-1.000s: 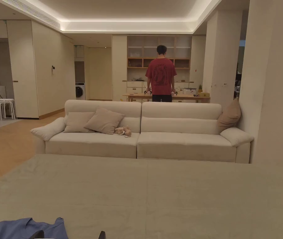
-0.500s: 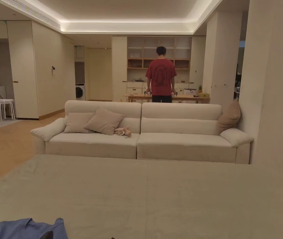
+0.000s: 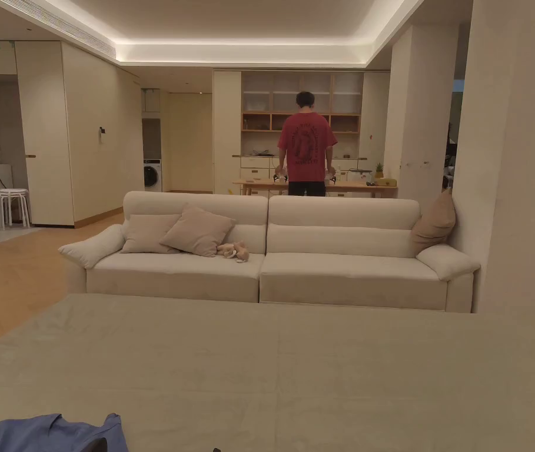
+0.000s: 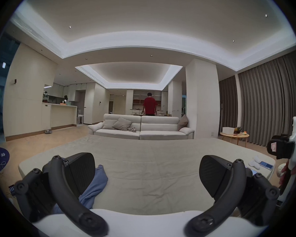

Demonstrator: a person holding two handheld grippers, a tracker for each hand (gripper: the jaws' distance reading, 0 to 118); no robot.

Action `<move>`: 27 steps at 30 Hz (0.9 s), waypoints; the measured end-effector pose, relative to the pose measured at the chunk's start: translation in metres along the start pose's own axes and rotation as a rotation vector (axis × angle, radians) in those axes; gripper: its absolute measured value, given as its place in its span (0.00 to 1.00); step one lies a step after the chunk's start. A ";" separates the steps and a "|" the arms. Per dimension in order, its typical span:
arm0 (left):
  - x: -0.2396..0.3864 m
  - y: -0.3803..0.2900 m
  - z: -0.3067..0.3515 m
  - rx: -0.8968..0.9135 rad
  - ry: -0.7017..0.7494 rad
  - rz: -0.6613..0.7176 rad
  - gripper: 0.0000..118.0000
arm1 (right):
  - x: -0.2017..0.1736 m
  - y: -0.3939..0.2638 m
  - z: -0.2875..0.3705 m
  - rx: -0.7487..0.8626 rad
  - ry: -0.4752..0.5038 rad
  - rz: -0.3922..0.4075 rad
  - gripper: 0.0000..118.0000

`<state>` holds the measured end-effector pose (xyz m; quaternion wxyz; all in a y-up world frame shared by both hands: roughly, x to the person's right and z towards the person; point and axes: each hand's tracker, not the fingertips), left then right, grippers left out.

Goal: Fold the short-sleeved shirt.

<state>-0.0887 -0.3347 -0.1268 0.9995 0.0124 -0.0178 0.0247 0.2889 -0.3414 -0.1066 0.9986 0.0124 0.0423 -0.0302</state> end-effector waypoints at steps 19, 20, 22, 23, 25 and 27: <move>-0.004 -0.009 -0.001 0.023 0.070 -0.041 0.00 | -0.007 -0.003 0.005 0.001 -0.033 0.043 0.00; -0.006 -0.012 -0.003 0.018 0.077 -0.047 0.00 | -0.005 -0.005 0.007 0.001 -0.035 0.045 0.00; -0.010 -0.015 -0.006 0.009 0.074 -0.037 0.00 | -0.006 -0.005 0.006 -0.003 -0.033 0.047 0.00; -0.008 -0.014 -0.002 0.005 0.072 -0.031 0.00 | -0.007 -0.005 0.006 -0.003 -0.033 0.051 0.00; -0.011 -0.016 -0.002 0.006 0.078 -0.034 0.00 | -0.008 -0.005 0.005 -0.004 -0.033 0.056 0.00; -0.013 -0.012 0.004 0.011 0.090 -0.046 0.00 | -0.014 -0.004 0.001 -0.009 -0.025 0.055 0.00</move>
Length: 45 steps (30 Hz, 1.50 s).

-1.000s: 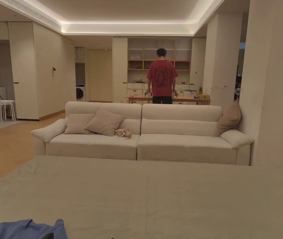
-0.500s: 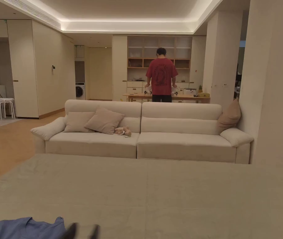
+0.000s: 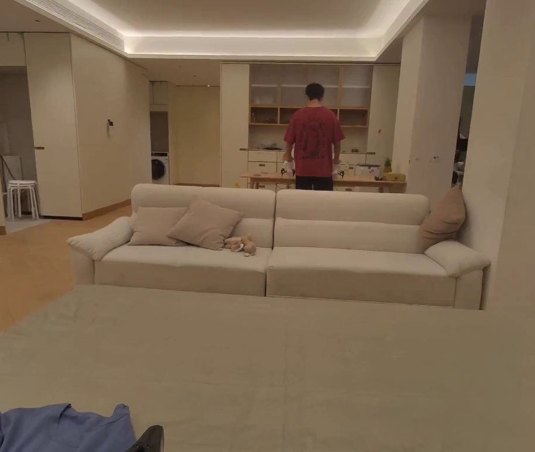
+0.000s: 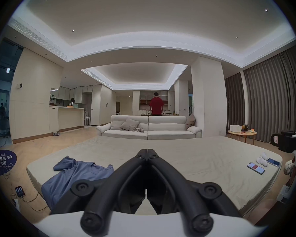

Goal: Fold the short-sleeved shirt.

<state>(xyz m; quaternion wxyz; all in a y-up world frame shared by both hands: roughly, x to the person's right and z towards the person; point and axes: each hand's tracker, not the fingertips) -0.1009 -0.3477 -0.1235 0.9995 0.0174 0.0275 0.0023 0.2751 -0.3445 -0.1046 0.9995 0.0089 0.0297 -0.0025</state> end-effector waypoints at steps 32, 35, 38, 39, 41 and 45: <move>-0.239 -0.032 -0.057 -0.472 0.223 0.140 0.00 | -0.235 -0.034 -0.122 -0.121 0.611 0.085 0.00; -0.261 -0.049 -0.143 -0.618 0.138 0.169 0.00 | -0.237 -0.046 -0.143 -0.149 0.597 0.104 0.00; -0.275 -0.074 -0.218 -0.732 0.086 0.210 0.00 | -0.239 -0.059 -0.164 -0.190 0.585 0.110 0.00; -0.278 -0.082 -0.236 -0.755 0.100 0.208 0.00 | -0.239 -0.063 -0.169 -0.203 0.579 0.111 0.00; -0.286 -0.103 -0.276 -0.880 0.063 0.231 0.00 | -0.238 -0.072 -0.182 -0.231 0.570 0.108 0.00; -0.295 -0.132 -0.305 -0.902 0.095 0.250 0.96 | -0.235 -0.082 -0.199 -0.273 0.562 0.089 0.00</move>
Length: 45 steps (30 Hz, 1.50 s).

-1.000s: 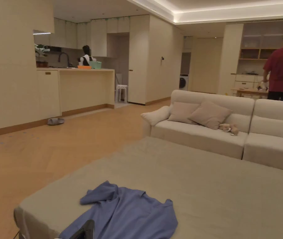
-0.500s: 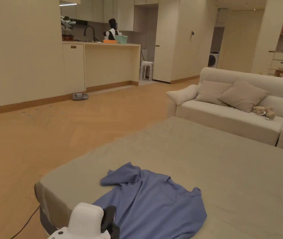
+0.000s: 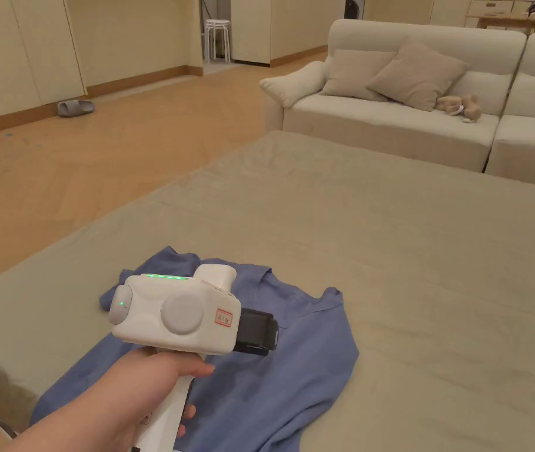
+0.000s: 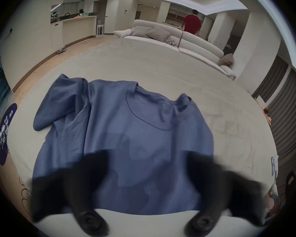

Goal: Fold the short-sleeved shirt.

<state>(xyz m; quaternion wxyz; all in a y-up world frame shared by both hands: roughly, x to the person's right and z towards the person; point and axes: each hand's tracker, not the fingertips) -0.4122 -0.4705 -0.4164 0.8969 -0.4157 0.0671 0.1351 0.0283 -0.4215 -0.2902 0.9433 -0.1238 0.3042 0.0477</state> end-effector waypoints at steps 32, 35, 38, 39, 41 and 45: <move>0.049 -0.025 -0.008 -0.117 0.064 -0.083 0.14 | 0.017 -0.009 0.011 0.014 0.052 -0.069 0.00; 0.055 -0.024 0.000 -0.108 0.052 -0.092 0.14 | 0.021 -0.007 0.014 0.021 0.047 -0.101 0.00; 0.063 -0.023 0.009 -0.098 0.030 -0.111 0.13 | 0.024 -0.002 0.020 0.041 0.040 -0.102 0.00; 0.067 -0.022 0.013 -0.082 0.031 -0.121 0.13 | 0.025 0.000 0.023 0.049 0.036 -0.099 0.00; 0.080 -0.019 0.025 -0.047 0.002 -0.137 0.13 | 0.029 0.005 0.032 0.072 0.026 -0.101 0.00; 0.121 -0.014 0.043 -0.006 -0.063 -0.189 0.13 | 0.042 0.013 0.056 0.104 -0.003 -0.111 0.00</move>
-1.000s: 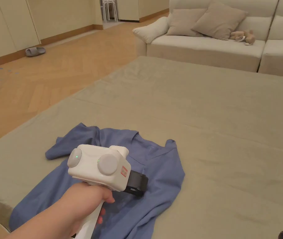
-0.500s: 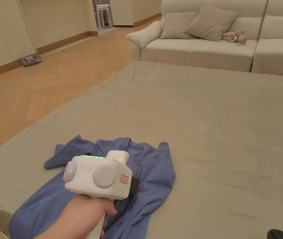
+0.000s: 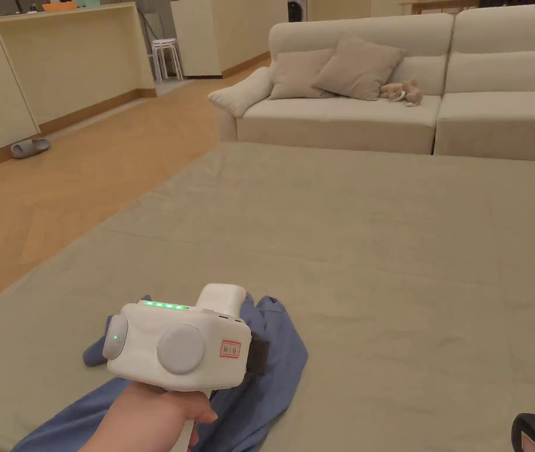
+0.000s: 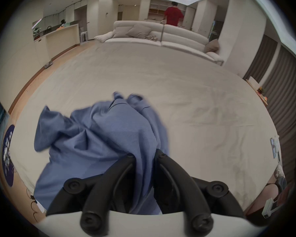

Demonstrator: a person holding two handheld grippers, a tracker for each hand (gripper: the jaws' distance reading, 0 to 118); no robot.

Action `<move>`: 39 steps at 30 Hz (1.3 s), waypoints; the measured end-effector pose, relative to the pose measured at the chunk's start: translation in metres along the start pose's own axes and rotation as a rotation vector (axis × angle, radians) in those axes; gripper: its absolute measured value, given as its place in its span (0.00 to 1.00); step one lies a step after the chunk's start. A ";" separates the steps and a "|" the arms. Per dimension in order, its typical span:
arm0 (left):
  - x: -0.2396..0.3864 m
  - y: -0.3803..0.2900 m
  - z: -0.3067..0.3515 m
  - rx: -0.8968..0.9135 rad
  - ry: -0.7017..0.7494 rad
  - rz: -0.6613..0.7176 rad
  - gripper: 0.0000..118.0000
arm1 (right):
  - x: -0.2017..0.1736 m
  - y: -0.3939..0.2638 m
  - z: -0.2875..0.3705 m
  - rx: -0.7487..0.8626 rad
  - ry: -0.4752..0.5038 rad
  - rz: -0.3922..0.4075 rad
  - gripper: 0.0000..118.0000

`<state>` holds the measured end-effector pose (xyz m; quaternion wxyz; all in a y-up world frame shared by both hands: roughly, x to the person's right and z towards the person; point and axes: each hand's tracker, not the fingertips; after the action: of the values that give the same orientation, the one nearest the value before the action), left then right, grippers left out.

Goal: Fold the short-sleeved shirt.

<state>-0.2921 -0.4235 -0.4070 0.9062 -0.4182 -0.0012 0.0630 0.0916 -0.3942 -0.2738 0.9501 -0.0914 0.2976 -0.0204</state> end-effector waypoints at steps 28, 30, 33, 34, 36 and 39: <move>0.613 -0.049 -0.073 -0.105 -0.679 -0.625 0.13 | 0.163 0.009 0.284 0.072 -0.655 -0.009 0.00; 0.622 -0.062 -0.086 -0.143 -0.665 -0.631 0.13 | 0.166 0.007 0.287 0.065 -0.663 -0.012 0.00; 0.621 -0.075 -0.102 -0.161 -0.631 -0.624 0.13 | 0.170 0.005 0.285 0.059 -0.663 -0.015 0.00; 0.615 -0.074 -0.108 -0.165 -0.634 -0.614 0.13 | 0.170 0.005 0.285 0.059 -0.661 -0.016 0.00; 0.606 -0.074 -0.109 -0.157 -0.634 -0.583 0.13 | 0.170 0.003 0.283 0.059 -0.655 -0.018 0.00; 0.578 -0.060 -0.096 -0.029 -0.653 -0.499 0.27 | 0.168 0.004 0.274 0.057 -0.644 -0.017 0.00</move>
<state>0.2935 -0.4684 -0.4527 0.8396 -0.3761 -0.3908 -0.0292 0.3857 -0.3617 -0.1476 0.9974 -0.0691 -0.0197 -0.0065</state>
